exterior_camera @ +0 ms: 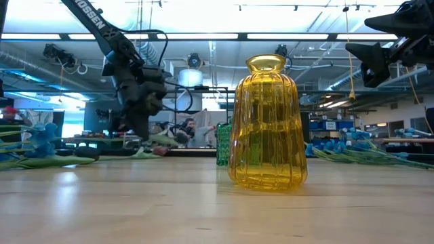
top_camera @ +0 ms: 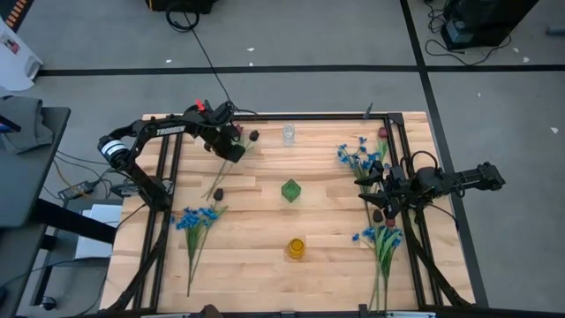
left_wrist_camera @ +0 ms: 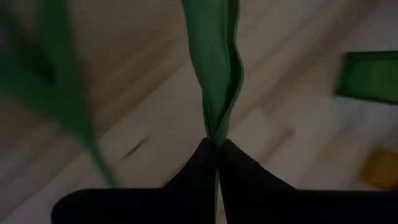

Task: Sort flowers into vase by color
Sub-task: Put the top left black tulip into the transparent vase

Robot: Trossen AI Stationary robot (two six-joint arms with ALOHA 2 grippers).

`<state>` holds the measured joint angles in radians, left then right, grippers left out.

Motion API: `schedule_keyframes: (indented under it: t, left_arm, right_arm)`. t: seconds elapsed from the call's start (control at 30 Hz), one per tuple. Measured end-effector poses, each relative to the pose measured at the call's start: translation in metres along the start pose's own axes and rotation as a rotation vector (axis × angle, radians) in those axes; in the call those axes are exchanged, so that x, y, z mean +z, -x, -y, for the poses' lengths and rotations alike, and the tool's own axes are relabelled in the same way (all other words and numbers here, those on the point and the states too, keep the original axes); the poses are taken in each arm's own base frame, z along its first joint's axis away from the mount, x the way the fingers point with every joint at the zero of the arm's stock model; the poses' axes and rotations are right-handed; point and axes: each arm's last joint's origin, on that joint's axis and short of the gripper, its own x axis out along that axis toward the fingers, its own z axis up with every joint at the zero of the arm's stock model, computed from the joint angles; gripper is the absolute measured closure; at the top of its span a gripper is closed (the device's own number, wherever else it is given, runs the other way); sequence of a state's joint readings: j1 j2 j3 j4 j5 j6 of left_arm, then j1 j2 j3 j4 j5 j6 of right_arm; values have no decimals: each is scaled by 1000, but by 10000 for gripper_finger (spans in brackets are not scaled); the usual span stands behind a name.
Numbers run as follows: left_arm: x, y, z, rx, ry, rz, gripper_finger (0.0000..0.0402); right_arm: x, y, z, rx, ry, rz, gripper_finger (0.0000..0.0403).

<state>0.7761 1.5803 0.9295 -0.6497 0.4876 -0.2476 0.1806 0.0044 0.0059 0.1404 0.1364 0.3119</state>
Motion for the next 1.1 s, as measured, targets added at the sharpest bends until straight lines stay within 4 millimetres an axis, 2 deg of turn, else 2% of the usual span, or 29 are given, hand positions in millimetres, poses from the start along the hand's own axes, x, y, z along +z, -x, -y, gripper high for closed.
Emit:
schedule_keyframes:
  t: [0.37,0.87,1.1]
  left_arm:
    - [22,18,24,-269,-59,235,392]
    - [45,55,85,-598,-159,651,392]
    - [46,62,103,-631,-226,818,392]
  right_arm:
    - [0,0,0,1,0,0,153]
    - [0,0,0,0,0,0,153]
    - [0,0,0,0,0,0,153]
